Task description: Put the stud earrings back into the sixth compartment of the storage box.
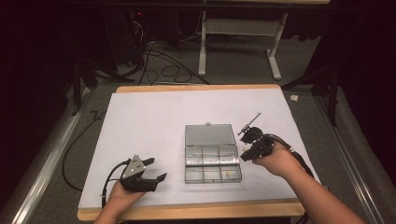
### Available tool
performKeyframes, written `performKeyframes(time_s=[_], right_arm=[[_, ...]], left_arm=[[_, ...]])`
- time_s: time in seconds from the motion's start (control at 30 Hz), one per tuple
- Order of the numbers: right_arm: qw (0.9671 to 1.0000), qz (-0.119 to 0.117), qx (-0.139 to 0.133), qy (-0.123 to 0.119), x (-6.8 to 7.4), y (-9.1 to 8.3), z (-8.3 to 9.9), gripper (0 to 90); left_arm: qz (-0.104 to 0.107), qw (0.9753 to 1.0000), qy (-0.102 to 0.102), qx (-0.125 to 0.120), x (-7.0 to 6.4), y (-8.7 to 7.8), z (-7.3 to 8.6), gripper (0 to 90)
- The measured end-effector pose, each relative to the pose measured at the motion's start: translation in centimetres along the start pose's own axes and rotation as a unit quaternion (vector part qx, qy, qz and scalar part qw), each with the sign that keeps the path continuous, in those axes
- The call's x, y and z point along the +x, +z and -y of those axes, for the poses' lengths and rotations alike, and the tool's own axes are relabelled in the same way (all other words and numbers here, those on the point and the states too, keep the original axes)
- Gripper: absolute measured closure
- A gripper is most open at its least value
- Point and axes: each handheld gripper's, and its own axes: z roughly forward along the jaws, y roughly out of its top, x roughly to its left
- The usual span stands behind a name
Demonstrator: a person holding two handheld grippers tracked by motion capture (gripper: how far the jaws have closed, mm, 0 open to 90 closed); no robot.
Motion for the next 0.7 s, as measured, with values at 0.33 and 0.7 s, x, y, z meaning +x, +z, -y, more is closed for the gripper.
performKeyframes(time_s=[0.33,0.7], right_arm=[[0.9992,0.017,0.012,0.033,-2.7,1.5,1.5,82.1],[0.9985,0.023,0.024,0.044,-3.4,3.4,1.4,77.9]], left_arm=[[0.001,1.0,0.0,-0.001,0.0,0.0,0.0,24.0],[0.002,1.0,0.0,0.0,0.0,0.0,0.0,24.0]])
